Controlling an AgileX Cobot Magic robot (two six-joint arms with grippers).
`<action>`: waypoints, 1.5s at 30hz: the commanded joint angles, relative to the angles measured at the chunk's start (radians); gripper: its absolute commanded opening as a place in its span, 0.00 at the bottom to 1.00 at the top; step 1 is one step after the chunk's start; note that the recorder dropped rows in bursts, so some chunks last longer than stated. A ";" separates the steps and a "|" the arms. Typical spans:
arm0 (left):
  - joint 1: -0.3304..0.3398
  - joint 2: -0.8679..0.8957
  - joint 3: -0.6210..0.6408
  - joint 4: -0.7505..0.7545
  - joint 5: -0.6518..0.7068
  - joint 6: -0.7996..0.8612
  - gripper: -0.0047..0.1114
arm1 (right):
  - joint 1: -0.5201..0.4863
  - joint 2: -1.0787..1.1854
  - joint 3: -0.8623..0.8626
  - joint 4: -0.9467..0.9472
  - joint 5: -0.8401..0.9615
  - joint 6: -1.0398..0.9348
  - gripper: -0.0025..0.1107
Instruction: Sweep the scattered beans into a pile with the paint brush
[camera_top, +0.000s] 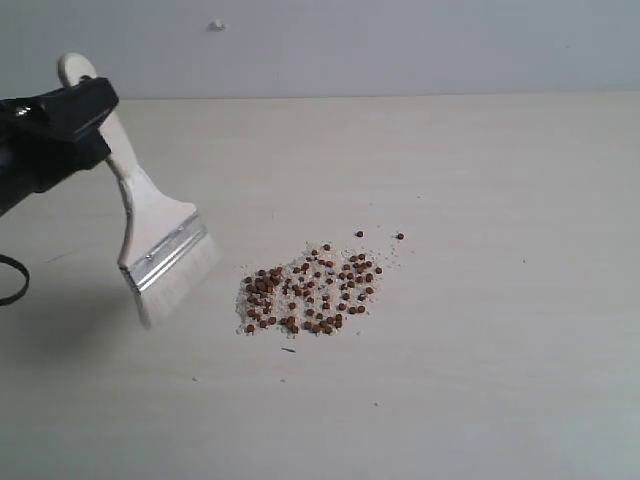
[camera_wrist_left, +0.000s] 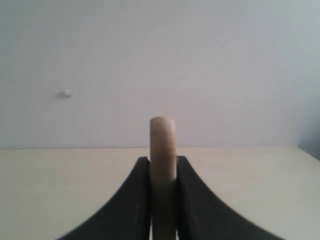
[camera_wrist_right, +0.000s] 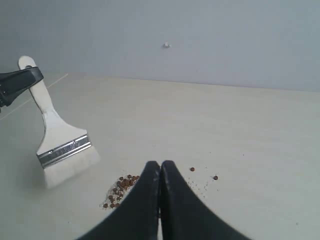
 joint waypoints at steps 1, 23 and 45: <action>-0.155 0.002 -0.007 -0.124 -0.061 0.039 0.04 | 0.002 -0.002 0.004 -0.001 -0.004 -0.001 0.02; -0.467 0.222 -0.385 -0.424 0.165 0.300 0.04 | 0.002 -0.002 0.004 -0.003 -0.004 -0.001 0.02; -0.482 0.243 -0.406 -0.357 0.167 0.300 0.04 | 0.002 -0.002 0.004 -0.003 -0.004 -0.001 0.02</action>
